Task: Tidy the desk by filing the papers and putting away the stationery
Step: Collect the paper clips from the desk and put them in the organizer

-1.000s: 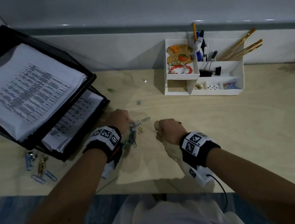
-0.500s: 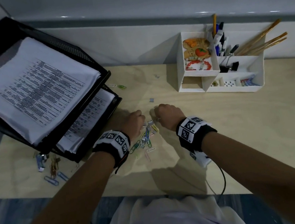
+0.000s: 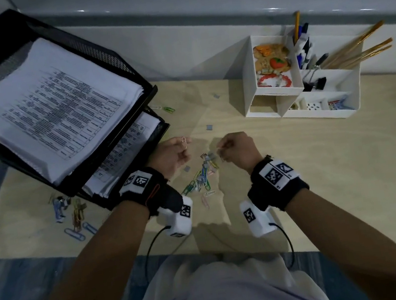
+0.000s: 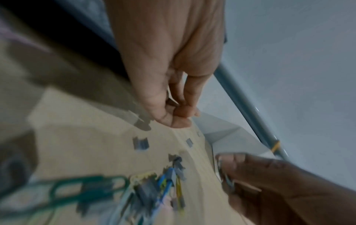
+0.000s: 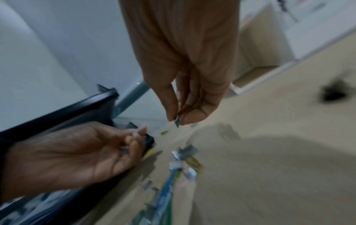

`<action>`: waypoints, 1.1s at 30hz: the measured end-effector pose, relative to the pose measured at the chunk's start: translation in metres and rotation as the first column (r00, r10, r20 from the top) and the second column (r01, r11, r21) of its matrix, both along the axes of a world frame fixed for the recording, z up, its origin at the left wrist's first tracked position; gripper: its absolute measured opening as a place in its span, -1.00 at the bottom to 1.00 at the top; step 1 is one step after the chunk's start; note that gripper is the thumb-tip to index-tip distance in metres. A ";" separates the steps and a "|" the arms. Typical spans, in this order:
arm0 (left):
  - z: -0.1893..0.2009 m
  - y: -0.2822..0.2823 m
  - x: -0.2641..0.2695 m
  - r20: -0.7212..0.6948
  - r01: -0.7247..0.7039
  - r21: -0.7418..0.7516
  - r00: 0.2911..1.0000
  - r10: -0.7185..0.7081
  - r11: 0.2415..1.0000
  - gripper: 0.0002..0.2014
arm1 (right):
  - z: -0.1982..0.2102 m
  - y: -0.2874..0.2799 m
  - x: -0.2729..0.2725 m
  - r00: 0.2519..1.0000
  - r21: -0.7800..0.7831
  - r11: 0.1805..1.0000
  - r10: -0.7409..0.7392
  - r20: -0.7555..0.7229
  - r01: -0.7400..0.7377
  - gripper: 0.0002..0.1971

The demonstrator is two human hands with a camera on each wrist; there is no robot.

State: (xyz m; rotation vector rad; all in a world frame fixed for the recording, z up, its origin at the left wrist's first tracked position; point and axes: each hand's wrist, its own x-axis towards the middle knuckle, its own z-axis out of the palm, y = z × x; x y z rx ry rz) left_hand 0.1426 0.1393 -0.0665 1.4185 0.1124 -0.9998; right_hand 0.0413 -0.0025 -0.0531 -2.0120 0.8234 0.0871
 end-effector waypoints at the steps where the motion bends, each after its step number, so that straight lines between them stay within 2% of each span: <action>1: 0.002 0.001 -0.003 -0.137 -0.075 -0.041 0.988 0.069 0.996 -0.79 | 0.007 0.007 0.004 0.999 0.014 1.000 0.017 0.037 -0.018 -0.77; 2: 0.001 0.003 -0.006 -0.250 -0.139 -0.054 0.961 0.121 0.989 -0.76 | 0.017 0.014 0.009 0.996 0.019 0.998 0.057 0.069 -0.059 -0.86; 4: 0.000 0.009 -0.011 -0.402 -0.191 -0.069 0.904 0.147 0.979 -0.70 | 0.030 0.028 0.017 0.980 0.020 0.987 0.158 0.120 -0.161 -0.86; 7: 0.000 0.017 -0.015 -0.480 -0.170 -0.095 0.871 0.105 0.981 -0.56 | 0.035 0.037 0.021 0.971 0.072 0.981 0.164 0.175 -0.179 -0.87; 9: -0.001 0.021 -0.014 -0.444 -0.136 -0.037 0.890 0.106 0.990 -0.50 | 0.030 0.038 0.018 0.979 0.065 0.989 0.122 0.160 -0.134 -0.89; 10: -0.003 0.024 -0.012 -0.396 -0.101 0.007 0.913 0.095 0.995 -0.51 | 0.025 0.038 0.014 0.983 0.013 0.990 0.140 0.119 -0.143 -0.86; 12: -0.005 0.033 -0.007 -0.213 0.024 0.138 0.977 0.006 0.990 -0.56 | 0.016 0.039 0.005 0.969 -0.102 0.964 0.241 -0.046 -0.245 -0.83; 13: -0.005 0.038 -0.006 -0.057 0.133 0.251 0.991 -0.123 0.959 -0.61 | 0.011 0.041 0.001 0.952 -0.132 0.950 0.264 -0.151 -0.285 -0.84; 14: -0.004 0.042 -0.008 0.096 0.249 0.407 0.945 -0.313 0.879 -0.68 | 0.006 0.044 -0.003 0.937 -0.141 0.946 0.254 -0.238 -0.292 -0.86; 15: -0.002 0.045 -0.011 0.187 0.334 0.560 0.840 -0.509 0.758 -0.73 | 0.001 0.048 -0.006 0.929 -0.145 0.951 0.220 -0.297 -0.271 -0.86; 17: -0.001 0.046 -0.021 0.226 0.360 0.751 0.648 -0.728 0.554 -0.78 | -0.005 0.057 -0.008 0.931 -0.175 0.960 0.154 -0.330 -0.220 -0.83; 19: 0.000 0.046 -0.033 0.240 0.359 0.808 0.524 -0.817 0.468 -0.84 | -0.008 0.065 -0.008 0.939 -0.205 0.959 0.121 -0.322 -0.194 -0.75; 21: -0.003 0.044 -0.042 0.266 0.323 0.852 0.411 -0.872 0.413 -0.84 | -0.007 0.069 -0.006 0.945 -0.204 0.965 0.095 -0.313 -0.165 -0.70; 23: -0.006 0.041 -0.047 0.266 0.277 0.889 0.338 -0.903 0.365 -0.77 | -0.004 0.069 -0.005 0.955 -0.161 0.979 0.072 -0.287 -0.122 -0.77; 24: -0.006 0.039 -0.049 0.254 0.268 0.899 0.329 -0.910 0.348 -0.75 | -0.003 0.066 -0.005 0.960 -0.144 0.985 0.057 -0.274 -0.099 -0.86; 26: -0.004 0.034 -0.051 0.231 0.271 0.905 0.336 -0.913 0.329 -0.73 | -0.005 0.056 -0.008 0.966 -0.113 0.992 0.033 -0.255 -0.064 -0.69; 28: -0.002 0.032 -0.048 0.231 0.314 0.884 0.352 -0.907 0.347 -0.73 | -0.008 0.046 -0.013 0.980 -0.069 0.998 -0.010 -0.200 -0.004 -0.71; 29: -0.003 0.032 -0.044 0.248 0.339 0.859 0.379 -0.892 0.383 -0.67 | -0.009 0.042 -0.016 0.985 -0.004 0.998 -0.059 -0.162 0.059 -0.75; 30: -0.007 0.033 -0.039 0.274 0.364 0.818 0.434 -0.858 0.445 -0.62 | -0.008 0.037 -0.020 0.987 0.089 0.987 -0.121 -0.105 0.130 -0.76; 31: -0.009 0.034 -0.035 0.309 0.391 0.743 0.519 -0.797 0.543 -0.61 | -0.008 0.033 -0.023 0.980 0.209 0.958 -0.190 -0.056 0.198 -0.73; 33: -0.012 0.037 -0.028 0.297 0.393 0.464 0.776 -0.557 0.794 -0.65 | -0.006 0.027 -0.031 0.959 0.446 0.860 -0.282 0.010 0.249 -0.72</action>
